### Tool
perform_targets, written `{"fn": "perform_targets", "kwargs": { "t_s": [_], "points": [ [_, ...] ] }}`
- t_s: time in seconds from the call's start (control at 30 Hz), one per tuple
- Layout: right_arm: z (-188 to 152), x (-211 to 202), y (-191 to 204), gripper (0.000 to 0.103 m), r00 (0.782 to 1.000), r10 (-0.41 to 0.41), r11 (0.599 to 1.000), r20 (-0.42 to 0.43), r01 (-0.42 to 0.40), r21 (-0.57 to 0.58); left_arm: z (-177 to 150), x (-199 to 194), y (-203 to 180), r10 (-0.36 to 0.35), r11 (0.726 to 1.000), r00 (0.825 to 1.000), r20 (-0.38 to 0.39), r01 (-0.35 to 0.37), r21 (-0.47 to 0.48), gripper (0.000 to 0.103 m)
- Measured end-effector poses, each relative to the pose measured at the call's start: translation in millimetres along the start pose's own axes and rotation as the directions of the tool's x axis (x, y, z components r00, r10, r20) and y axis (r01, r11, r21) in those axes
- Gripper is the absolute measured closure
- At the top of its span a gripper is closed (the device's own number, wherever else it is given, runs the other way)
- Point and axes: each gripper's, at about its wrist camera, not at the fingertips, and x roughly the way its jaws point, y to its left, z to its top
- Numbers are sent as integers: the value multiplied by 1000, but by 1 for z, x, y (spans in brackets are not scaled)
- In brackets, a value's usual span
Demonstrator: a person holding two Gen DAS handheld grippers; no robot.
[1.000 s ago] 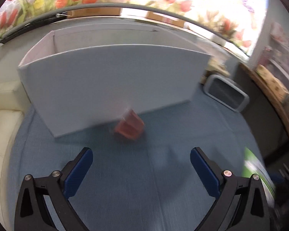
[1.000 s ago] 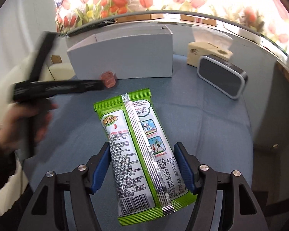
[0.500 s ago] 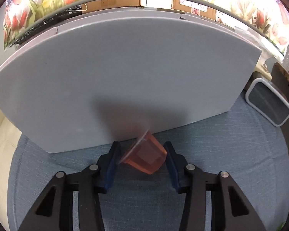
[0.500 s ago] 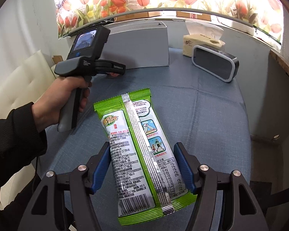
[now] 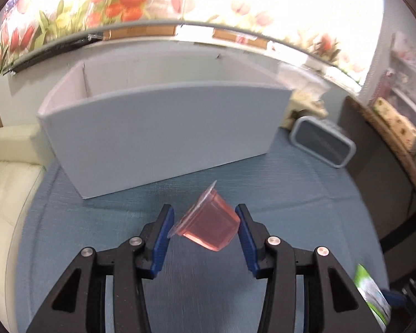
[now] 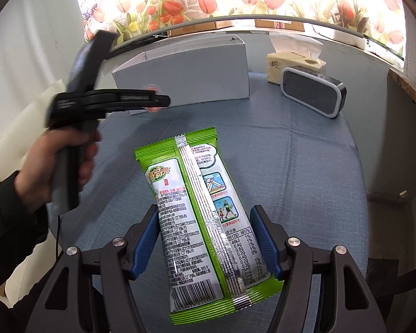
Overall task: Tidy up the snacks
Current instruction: 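Carry the snack pack and pink jelly cup into the white box and release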
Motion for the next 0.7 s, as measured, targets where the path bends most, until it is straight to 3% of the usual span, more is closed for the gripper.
{"fn": "perform_targets", "kwargs": {
  "t_s": [0.27,0.43,0.7],
  "points": [
    [38,-1,16,33,999,-2,999,40,4,-35,27,-55,12,-75,997,995,69,76,-4,53],
    [99,-2,19,33,995,-8,997,101,16,-78,65,-73,33,-94,995,989,114,95,-6,53],
    [216,40,20,33,987,-62,994,149,74,-81,130,-45,63,-133,990,986,101,138,-38,53]
  ]
}}
